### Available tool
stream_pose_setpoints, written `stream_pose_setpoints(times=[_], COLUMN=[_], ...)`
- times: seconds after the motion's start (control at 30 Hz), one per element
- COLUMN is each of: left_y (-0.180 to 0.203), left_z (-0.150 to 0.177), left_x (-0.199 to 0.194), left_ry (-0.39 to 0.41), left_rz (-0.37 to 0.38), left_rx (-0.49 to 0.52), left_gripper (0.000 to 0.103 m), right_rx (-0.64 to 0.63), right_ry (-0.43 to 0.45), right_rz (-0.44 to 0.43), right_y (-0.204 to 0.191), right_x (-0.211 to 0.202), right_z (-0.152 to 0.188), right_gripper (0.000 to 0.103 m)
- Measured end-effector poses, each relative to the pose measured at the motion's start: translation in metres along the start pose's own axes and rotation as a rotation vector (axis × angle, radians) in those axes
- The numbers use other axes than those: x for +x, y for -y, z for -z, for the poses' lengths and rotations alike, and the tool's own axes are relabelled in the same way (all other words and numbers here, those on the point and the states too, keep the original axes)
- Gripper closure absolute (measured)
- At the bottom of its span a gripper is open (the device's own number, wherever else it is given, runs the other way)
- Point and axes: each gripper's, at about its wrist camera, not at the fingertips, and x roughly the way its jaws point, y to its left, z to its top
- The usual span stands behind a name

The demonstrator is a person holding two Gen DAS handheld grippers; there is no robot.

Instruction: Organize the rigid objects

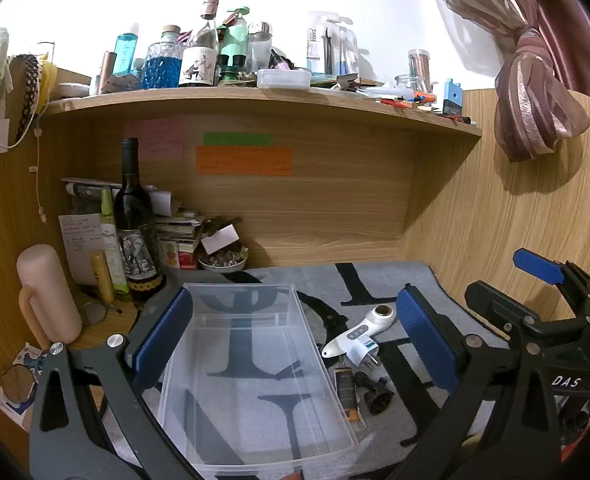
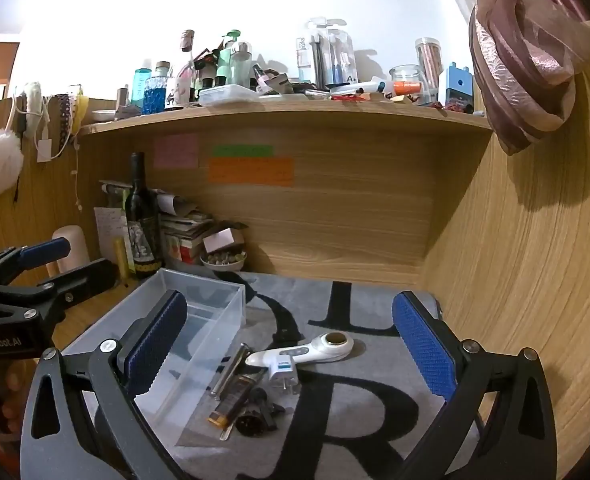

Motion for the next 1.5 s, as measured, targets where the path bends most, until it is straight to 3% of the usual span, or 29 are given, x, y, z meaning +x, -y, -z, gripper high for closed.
stream_pose_setpoints(times=[1.5], left_y=[0.0069], left_z=[-0.0018], left_x=[-0.0027], left_ry=[-0.003], left_rz=[0.015], left_rx=[0.008], left_gripper=[0.0], right_rx=[-0.001], right_ry=[-0.01], right_rz=[-0.018], right_y=[-0.0035], right_x=[0.0014], right_z=[0.0017], right_gripper=[0.0])
